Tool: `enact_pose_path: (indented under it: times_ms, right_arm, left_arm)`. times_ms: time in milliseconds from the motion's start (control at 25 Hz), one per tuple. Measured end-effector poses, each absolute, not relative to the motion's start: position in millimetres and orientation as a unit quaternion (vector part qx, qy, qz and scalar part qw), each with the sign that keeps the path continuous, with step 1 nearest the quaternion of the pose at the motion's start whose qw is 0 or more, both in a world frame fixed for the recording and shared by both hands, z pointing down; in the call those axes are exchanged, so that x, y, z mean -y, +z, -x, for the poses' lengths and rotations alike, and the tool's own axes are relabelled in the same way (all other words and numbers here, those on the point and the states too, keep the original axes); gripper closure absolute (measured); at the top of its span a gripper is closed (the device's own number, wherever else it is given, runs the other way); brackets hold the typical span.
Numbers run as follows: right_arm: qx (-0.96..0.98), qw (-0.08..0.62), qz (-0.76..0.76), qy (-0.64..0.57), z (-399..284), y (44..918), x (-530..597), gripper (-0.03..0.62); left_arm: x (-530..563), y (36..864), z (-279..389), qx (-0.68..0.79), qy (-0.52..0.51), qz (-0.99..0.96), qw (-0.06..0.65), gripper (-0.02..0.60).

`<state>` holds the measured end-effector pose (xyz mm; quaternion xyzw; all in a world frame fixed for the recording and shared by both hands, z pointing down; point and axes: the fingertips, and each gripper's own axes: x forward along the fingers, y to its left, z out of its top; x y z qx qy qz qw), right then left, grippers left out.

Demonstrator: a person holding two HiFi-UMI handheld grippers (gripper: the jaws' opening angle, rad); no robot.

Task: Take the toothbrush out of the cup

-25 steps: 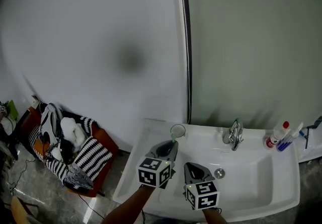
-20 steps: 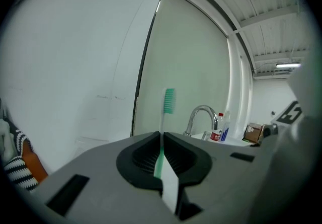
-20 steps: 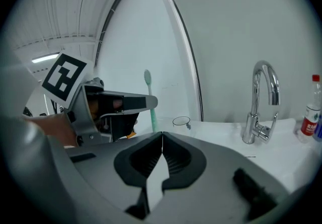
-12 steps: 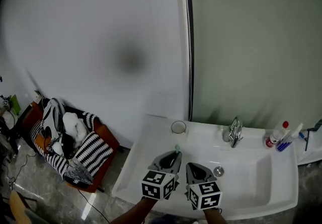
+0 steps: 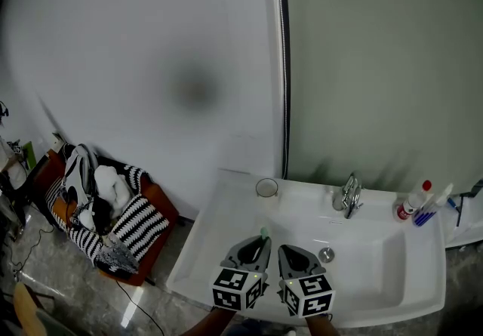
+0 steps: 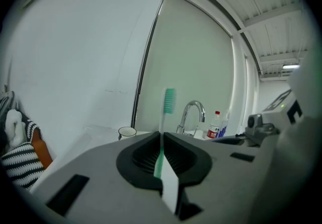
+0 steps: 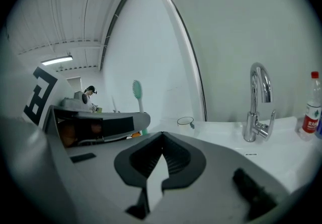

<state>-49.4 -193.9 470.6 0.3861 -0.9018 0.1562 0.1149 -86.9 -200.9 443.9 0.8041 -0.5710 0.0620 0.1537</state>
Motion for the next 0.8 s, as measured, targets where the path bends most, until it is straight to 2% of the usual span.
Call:
enact_pose_path:
  times_ms: [800]
  right_arm:
    - [0.902, 0.11, -0.386, 0.158, 53.4, 468.9, 192.0, 0.583]
  left_arm:
    - [187.6, 456.9, 88.3, 0.574, 0.077, -0.798, 0.165, 0.551]
